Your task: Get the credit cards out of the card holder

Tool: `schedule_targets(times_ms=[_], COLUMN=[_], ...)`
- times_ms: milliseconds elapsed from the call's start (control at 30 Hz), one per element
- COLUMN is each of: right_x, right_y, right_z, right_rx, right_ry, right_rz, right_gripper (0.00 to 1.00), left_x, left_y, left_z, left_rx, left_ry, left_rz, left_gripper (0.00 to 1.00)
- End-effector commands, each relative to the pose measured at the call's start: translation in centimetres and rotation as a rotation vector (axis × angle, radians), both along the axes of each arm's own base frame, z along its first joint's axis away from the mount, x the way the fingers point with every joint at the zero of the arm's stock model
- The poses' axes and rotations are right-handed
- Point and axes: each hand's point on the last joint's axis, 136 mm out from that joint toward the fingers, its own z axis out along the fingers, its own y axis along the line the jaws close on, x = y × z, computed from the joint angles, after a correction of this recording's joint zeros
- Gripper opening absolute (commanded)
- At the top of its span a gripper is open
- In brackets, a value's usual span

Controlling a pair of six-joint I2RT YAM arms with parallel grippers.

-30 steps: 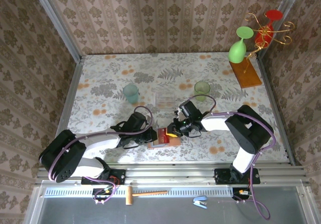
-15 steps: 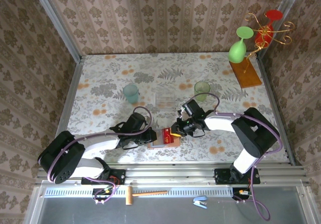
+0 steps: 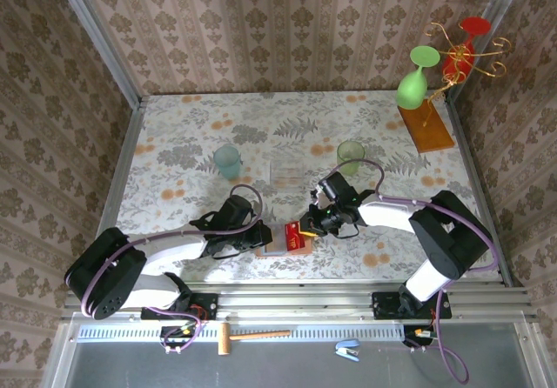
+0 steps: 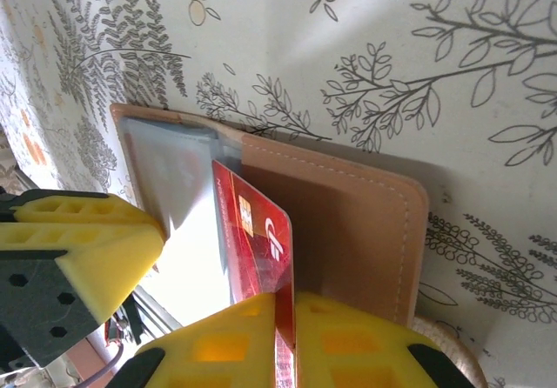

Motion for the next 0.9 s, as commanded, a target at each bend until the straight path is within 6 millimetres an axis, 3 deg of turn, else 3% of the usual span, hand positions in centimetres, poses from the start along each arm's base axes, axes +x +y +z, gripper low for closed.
schedule_targets(times_ms=[0,467,867], right_x=[0.1,0.3,-0.1], right_y=[-0.6,-0.2,1.2], right_z=[0.4,1.5,1.3], right_rx=[-0.023,-0.002,0.003], right_ry=[-0.019,-0.059,-0.044], right_rz=[-0.008,-0.02,0.013], right_gripper=[0.11,0.1,0.1], left_x=[-0.3,0.0,0.2], left_y=[0.2,0.3,2.1], left_z=[0.0,0.8,0.9], left_rx=[-0.003,-0.015,0.04], left_ry=[-0.001,-0.019,-0.058], left_rz=[0.011,0.026,0.061], left_gripper=[0.14,0.16,0.2])
